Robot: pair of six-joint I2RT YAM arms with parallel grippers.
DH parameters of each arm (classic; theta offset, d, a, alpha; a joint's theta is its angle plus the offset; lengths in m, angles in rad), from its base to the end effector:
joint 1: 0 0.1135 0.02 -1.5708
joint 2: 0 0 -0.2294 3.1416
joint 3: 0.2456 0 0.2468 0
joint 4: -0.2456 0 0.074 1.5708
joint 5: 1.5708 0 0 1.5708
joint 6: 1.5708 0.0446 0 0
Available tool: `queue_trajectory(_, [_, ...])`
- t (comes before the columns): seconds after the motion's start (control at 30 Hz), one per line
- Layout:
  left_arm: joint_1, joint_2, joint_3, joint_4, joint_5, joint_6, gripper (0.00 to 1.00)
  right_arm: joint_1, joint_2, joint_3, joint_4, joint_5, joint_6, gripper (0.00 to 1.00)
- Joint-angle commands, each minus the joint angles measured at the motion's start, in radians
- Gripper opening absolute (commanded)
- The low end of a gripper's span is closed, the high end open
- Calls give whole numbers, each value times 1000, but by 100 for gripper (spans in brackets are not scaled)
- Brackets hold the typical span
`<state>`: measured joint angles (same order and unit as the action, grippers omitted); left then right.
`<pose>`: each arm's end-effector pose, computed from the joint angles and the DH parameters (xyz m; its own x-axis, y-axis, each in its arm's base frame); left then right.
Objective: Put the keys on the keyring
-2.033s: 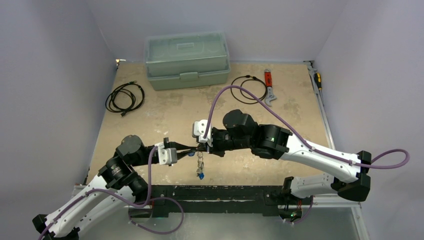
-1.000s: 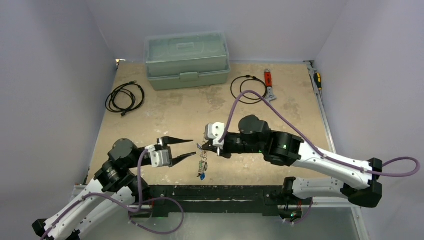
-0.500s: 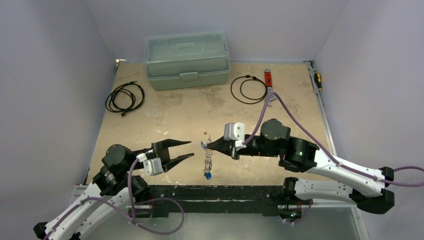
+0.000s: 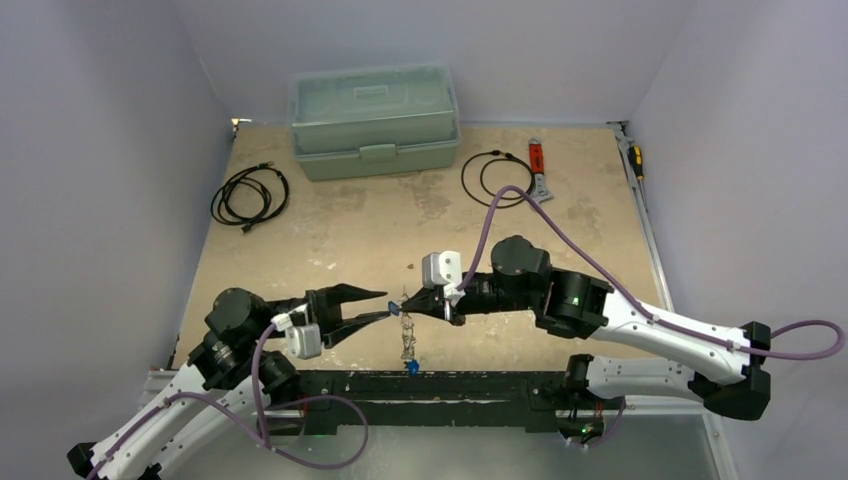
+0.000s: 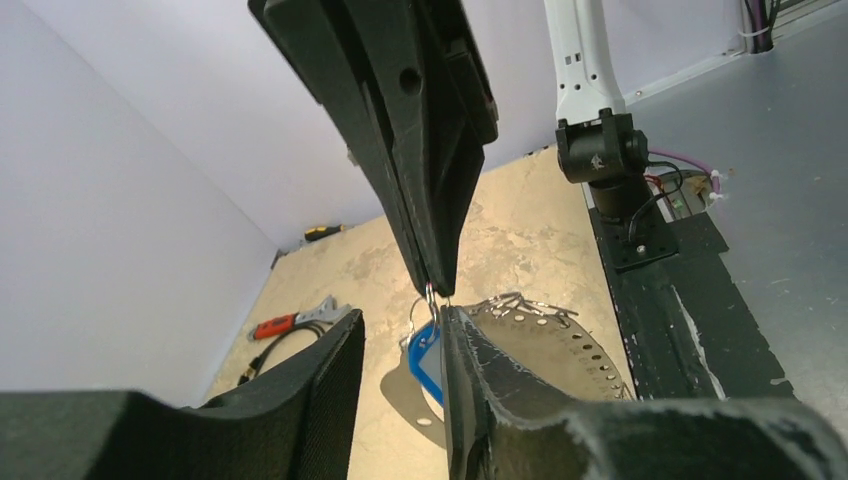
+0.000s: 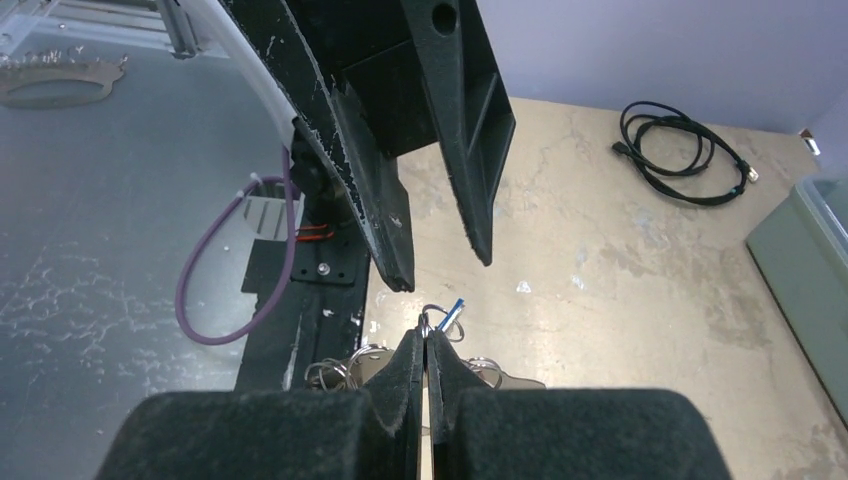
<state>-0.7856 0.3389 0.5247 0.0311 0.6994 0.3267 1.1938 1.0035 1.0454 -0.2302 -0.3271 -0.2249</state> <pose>0.0740 -0.1147 0.3162 0.4604 -0.1132 -0.8805 0.8847 0.1401 0.4446 0.0778 0.2355 0.3552 0.1551 -0.1820 -0.9710 -0.9869 0.0150 -0.1604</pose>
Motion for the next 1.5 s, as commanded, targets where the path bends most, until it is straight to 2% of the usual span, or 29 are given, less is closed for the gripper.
queue_trajectory(0.0, [5, 12, -14, 52, 74, 21, 29, 4, 6, 78, 30, -38, 0, 0])
queue_trajectory(0.1, [5, 15, -18, 49, 86, 27, 29, 4, 9, 89, 28, -37, -5, 0])
queue_trajectory(0.3, [5, 13, -25, 39, 75, 40, 34, 4, 14, 113, 1, -34, -11, 0])
queue_trajectory(0.57, [5, 18, -22, 29, 68, 60, 31, 3, 37, 128, -16, -63, -17, 0])
queue_trajectory(0.8, [5, 21, -17, 27, 63, 66, 22, 4, 50, 134, -16, -75, -19, 0])
queue_trajectory(0.97, [5, 25, -14, 21, 62, 71, 12, 4, 56, 138, -12, -81, -19, 0])
queue_trajectory(1.07, [5, 23, -12, 17, 60, 75, 0, 4, 57, 140, -9, -82, -19, 0])
queue_trajectory(1.3, [5, 14, -11, 13, 62, 80, 0, 4, 33, 121, 46, -40, 7, 0])
queue_trajectory(1.47, [5, 12, -12, 15, 62, 78, 0, 3, -3, 61, 152, -4, 55, 0])
